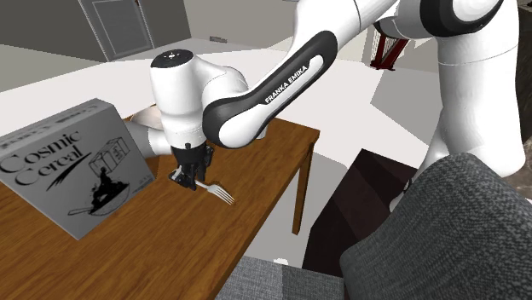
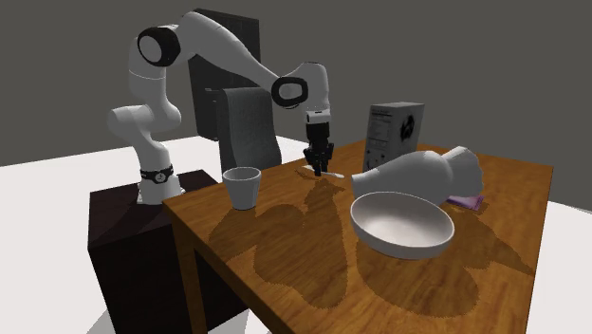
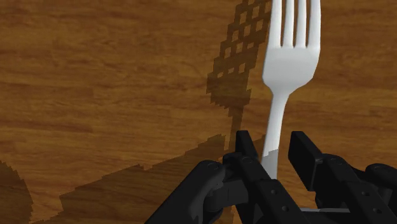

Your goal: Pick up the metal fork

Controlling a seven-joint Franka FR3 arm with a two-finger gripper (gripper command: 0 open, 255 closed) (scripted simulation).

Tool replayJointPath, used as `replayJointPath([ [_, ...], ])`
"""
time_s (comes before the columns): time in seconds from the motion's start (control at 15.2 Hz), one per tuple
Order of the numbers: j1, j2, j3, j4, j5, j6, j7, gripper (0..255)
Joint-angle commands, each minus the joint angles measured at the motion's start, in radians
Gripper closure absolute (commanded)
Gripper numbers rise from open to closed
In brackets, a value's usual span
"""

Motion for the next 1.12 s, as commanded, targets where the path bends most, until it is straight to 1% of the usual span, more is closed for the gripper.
replayJointPath([
  [0.0,-0.002,-0.006,0.003,0.004,0.005,-0.010,-0.005,255],
  [0.92,-0.017,-0.080,0.033,0.091,0.066,-0.160,-0.054,255],
  [1.06,-0.017,-0.081,0.034,0.092,0.067,-0.161,-0.054,255],
])
